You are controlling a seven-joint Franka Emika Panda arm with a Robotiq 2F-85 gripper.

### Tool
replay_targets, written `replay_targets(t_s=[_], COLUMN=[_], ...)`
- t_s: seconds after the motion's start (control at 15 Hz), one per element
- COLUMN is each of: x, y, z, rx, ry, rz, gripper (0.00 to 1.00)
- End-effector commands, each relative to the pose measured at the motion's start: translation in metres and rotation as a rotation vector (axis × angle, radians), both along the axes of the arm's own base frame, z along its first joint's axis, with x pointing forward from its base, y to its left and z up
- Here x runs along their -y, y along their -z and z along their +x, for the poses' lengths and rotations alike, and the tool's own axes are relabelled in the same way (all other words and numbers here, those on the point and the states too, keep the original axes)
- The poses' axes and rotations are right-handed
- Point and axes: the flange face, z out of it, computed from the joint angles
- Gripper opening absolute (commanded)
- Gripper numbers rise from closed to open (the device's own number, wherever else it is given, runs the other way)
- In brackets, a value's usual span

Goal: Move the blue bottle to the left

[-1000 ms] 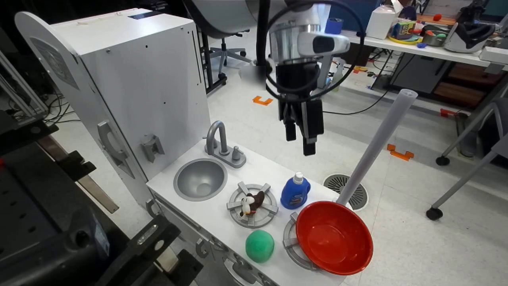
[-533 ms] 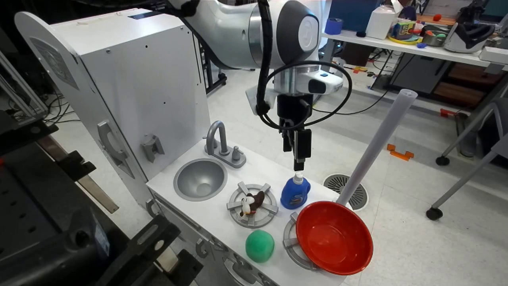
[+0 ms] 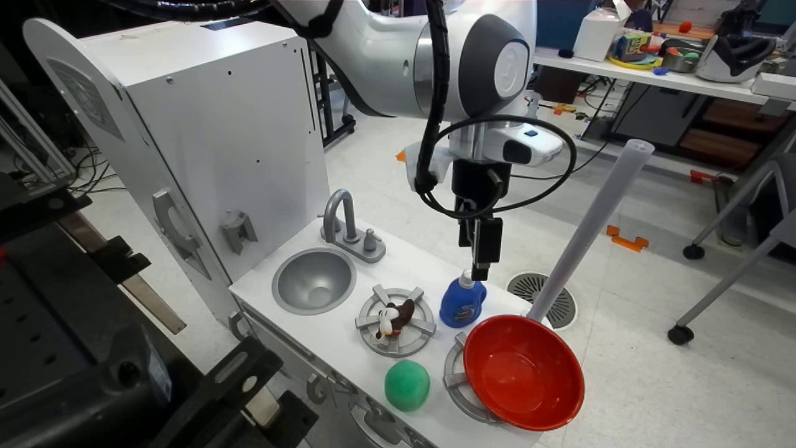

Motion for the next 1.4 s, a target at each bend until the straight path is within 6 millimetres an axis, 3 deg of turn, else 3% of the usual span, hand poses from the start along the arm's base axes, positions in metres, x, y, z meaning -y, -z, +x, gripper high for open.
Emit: replay_targets(t_s=[0.0,0.6,0.67,0.8,1.33], x=[0.002,0.017,0.018,0.019,0.013], y=[0.004,0.012,0.012,0.014,0.016], z=[-0.001,-0.008,-0.009,-0.011,-0.011], rx=[0.032,0.063,0.061,0.056,0.058], ry=[0.058,0.157,0.169,0.187,0.19], rz=[0.02,0.023,0.024,0.024,0.015], gripper=[1.0,1.0,0.95,0.71,0.12])
